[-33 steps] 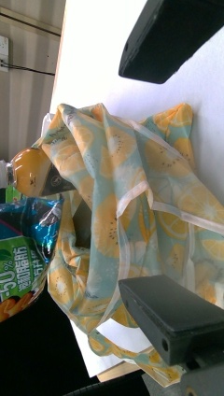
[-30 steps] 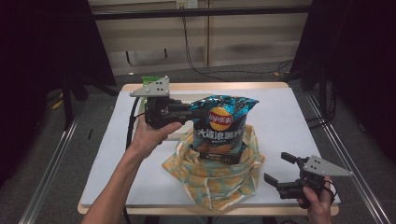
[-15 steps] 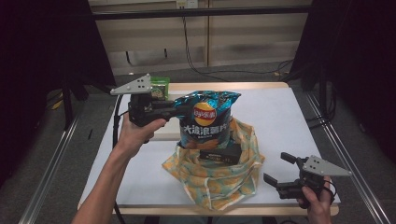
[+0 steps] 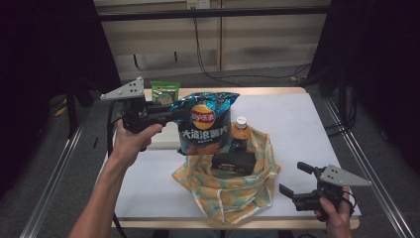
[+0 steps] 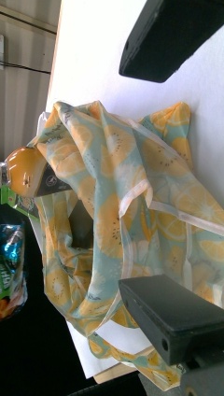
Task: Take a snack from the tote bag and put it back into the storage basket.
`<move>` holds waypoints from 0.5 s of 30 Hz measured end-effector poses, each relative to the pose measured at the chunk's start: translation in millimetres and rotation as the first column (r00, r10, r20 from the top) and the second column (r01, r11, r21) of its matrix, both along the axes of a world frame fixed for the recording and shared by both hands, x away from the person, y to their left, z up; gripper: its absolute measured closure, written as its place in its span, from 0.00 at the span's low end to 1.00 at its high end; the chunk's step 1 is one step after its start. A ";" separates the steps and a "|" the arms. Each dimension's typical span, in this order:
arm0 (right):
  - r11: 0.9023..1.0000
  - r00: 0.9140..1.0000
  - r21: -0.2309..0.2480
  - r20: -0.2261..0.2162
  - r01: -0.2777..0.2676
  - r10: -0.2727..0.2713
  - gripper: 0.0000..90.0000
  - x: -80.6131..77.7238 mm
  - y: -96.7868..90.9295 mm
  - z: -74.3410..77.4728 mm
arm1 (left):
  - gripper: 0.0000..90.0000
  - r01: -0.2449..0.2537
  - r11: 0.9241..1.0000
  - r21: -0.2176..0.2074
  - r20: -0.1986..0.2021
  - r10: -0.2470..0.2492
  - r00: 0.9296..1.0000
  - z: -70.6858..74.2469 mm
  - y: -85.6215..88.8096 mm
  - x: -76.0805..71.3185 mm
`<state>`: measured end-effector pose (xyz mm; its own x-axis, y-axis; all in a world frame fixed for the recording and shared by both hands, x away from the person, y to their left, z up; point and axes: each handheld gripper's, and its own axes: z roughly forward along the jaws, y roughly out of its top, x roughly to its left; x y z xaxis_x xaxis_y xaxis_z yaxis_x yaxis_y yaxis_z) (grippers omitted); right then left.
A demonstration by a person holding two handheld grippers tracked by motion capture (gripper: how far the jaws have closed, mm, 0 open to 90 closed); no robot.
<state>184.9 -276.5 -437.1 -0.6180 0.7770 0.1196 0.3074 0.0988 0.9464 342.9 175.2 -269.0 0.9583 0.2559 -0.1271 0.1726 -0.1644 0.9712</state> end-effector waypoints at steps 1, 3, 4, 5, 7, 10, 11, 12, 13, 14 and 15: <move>1.000 1.000 -0.001 -0.002 -0.002 0.002 0.01 -0.4 -0.2 0.1 | 0.93 -0.010 1.000 0.003 0.003 0.010 1.000 1.7 2.1 1.4; 1.000 1.000 0.000 -0.002 0.000 0.000 0.01 -1.5 -0.1 0.4 | 0.93 -0.028 1.000 0.002 0.004 0.028 1.000 4.0 6.3 4.4; 1.000 1.000 -0.001 -0.003 0.000 0.000 0.01 -1.9 -0.4 0.5 | 0.93 -0.029 1.000 0.002 0.004 0.029 1.000 4.7 8.1 6.0; 1.000 1.000 0.000 -0.003 -0.001 0.001 0.01 -1.9 -0.6 0.4 | 0.93 -0.035 0.999 -0.001 0.003 0.035 0.999 5.0 9.9 7.9; 1.000 1.000 0.000 -0.001 0.000 0.000 0.01 -1.2 -0.5 0.1 | 0.93 -0.049 0.999 0.008 0.000 0.049 0.999 4.9 14.0 12.7; 1.000 1.000 -0.002 -0.007 -0.007 0.007 0.01 -0.8 0.6 0.0 | 0.93 -0.068 0.998 0.009 -0.007 0.068 0.998 3.3 20.5 23.3; 1.000 1.000 -0.004 -0.005 -0.004 0.004 0.01 -0.5 1.1 -0.2 | 0.93 -0.071 0.997 0.007 -0.011 0.071 0.997 2.7 22.0 27.2; 1.000 1.000 -0.006 -0.007 -0.001 0.001 0.01 -0.4 1.4 -0.3 | 0.93 -0.075 0.997 0.004 -0.015 0.075 0.997 2.2 22.7 30.2; 1.000 1.000 -0.003 -0.008 -0.005 0.005 0.01 -0.2 1.3 -0.4 | 0.93 -0.081 0.997 0.003 -0.018 0.081 0.997 1.3 23.7 35.2; 1.000 1.000 -0.003 -0.009 -0.006 0.006 0.01 0.0 1.1 -0.5 | 0.93 -0.090 0.996 0.002 -0.024 0.090 0.996 0.6 24.2 39.0; 1.000 1.000 0.000 -0.015 -0.003 0.003 0.01 -0.2 1.0 -0.5 | 0.93 -0.095 0.995 0.005 -0.030 0.095 0.995 -0.2 24.1 42.6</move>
